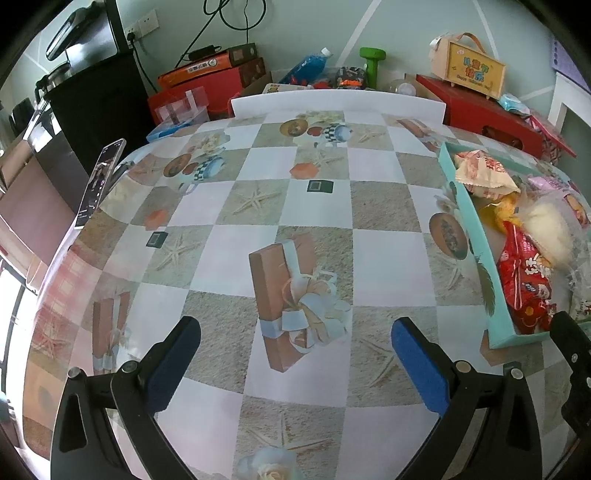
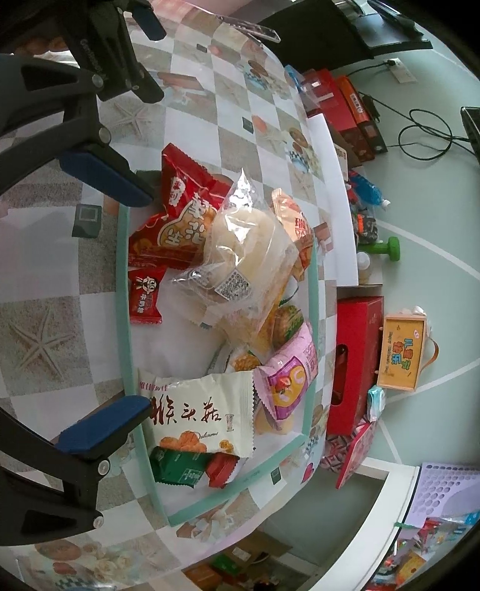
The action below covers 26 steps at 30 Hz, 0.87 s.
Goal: Organize snacks
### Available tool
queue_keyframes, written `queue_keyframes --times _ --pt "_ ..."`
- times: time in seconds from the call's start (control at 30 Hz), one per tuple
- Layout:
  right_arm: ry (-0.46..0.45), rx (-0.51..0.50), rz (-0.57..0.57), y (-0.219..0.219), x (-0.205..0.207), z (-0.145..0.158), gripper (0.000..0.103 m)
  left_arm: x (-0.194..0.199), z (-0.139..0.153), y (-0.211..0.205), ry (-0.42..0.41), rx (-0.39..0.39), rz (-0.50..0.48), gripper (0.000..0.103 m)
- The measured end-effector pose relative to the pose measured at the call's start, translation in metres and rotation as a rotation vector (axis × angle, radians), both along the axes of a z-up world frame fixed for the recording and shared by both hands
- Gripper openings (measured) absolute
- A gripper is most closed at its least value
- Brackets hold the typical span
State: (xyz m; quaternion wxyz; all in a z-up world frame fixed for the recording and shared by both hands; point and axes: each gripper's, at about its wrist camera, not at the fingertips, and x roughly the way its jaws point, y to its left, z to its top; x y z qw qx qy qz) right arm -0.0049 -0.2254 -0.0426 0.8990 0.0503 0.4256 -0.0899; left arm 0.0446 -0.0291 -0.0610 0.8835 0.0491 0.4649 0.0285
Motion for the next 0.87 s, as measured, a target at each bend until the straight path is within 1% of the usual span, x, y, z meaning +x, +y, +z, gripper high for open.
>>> queue_keyframes --times 0.23,0.43,0.87 --pt "0.011 0.002 -0.003 -0.0015 0.0007 -0.0019 0.103 -0.0004 -0.0011 -0.0026 0.004 0.016 -0.009 0.103" --pt "0.008 0.004 -0.005 -0.0017 0.0007 -0.0015 0.103 -0.0012 -0.0015 -0.0053 -0.001 0.045 -0.011 0.103" --pt "0.013 0.003 -0.008 -0.0019 0.0007 -0.0025 0.103 -0.0007 -0.0019 -0.0037 0.002 0.040 -0.007 0.103"
